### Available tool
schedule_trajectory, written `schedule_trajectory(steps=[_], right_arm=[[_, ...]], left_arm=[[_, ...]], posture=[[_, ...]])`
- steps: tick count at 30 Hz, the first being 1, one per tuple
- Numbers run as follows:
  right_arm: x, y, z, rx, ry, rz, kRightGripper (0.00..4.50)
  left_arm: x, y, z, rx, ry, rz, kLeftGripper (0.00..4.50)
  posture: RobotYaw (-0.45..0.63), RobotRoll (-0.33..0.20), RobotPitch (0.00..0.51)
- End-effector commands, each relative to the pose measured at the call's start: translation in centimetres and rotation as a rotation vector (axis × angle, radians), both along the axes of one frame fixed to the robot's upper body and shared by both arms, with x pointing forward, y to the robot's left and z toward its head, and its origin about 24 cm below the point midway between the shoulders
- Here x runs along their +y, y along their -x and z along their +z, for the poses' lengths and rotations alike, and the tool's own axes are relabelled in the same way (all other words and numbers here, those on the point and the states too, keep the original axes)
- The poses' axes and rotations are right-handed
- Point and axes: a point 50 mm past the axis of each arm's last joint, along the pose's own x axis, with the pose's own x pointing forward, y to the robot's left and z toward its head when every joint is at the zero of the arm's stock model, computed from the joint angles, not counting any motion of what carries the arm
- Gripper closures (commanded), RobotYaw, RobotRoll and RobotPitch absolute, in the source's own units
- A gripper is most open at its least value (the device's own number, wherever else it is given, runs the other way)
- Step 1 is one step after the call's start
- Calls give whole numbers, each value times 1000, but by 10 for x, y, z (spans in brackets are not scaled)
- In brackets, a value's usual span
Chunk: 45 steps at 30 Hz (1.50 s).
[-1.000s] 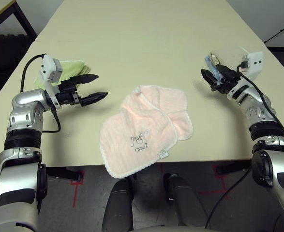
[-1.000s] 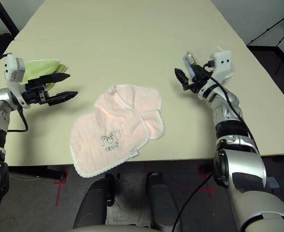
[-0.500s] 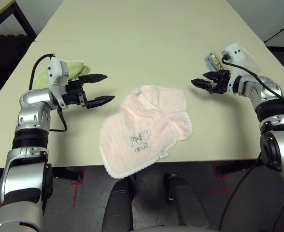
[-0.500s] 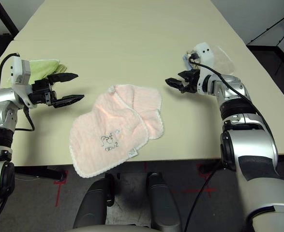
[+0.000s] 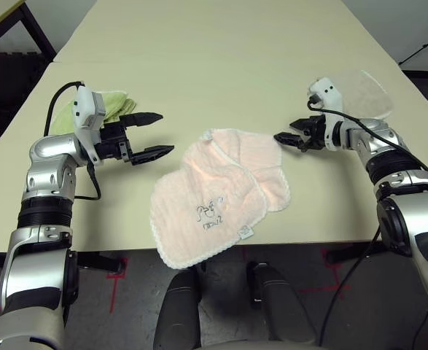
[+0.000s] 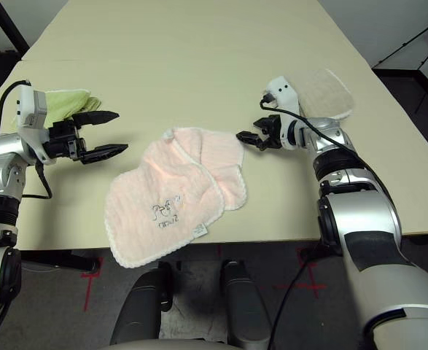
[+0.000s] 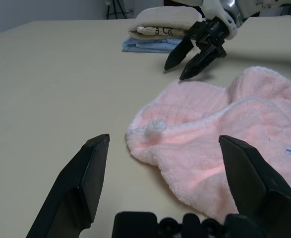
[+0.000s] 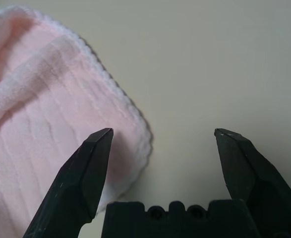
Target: Fold the towel and set it aside.
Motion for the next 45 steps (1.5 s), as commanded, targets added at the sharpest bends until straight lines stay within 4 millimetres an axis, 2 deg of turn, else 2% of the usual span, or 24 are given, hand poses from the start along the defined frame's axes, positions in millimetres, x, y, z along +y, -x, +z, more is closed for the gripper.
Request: schedule_trajectory(steps=[1, 5, 12, 13, 16, 24, 26, 30, 32, 35, 38, 41, 45], right_arm=[[1, 2, -15, 5, 80, -23, 47], [8, 2, -25, -4, 146, -41, 47], [8, 1, -24, -30, 199, -40, 47], [7, 1, -24, -40, 222, -33, 206], [5, 1, -23, -48, 250, -18, 964], [-1, 3, -19, -34, 246, 11, 3929], [-3, 3, -16, -31, 236, 12, 4483], [-7, 0, -2, -51, 159, -28, 4483], [-5, -3, 10, -80, 66, -44, 4483], [2, -8, 31, -171, -61, -46, 4483], [8, -11, 48, -269, -106, -39, 4483], [21, -13, 70, -357, -189, 1, 4483], [47, -11, 105, -470, -330, 108, 4483]], left_arm=[[-5, 0, 0, 5, -8, -22, 0], [-6, 0, -1, 8, -4, -24, 0], [-4, 2, -2, 18, -6, -19, 0], [-4, 3, -2, 19, -6, -19, 0], [-4, 3, -2, 22, -8, -18, 0], [-5, 3, -3, 28, -8, -21, 0], [-5, 3, -3, 29, -8, -20, 0], [-4, 4, -3, 31, -7, -16, 0], [-4, 4, -4, 33, -5, -15, 0], [-5, 3, -4, 37, 4, -10, 0], [-6, 3, -4, 41, 14, -6, 0], [-7, 3, -6, 44, 17, -6, 0], [-9, 4, -7, 48, 23, -6, 0]], posture=[[2, 0, 153], [10, 0, 155], [14, 0, 156], [13, 0, 156], [13, 0, 156], [8, 0, 153], [8, 0, 152], [9, 0, 150], [8, 0, 148], [7, 0, 146], [3, 0, 144], [6, 0, 144], [7, 0, 144]])
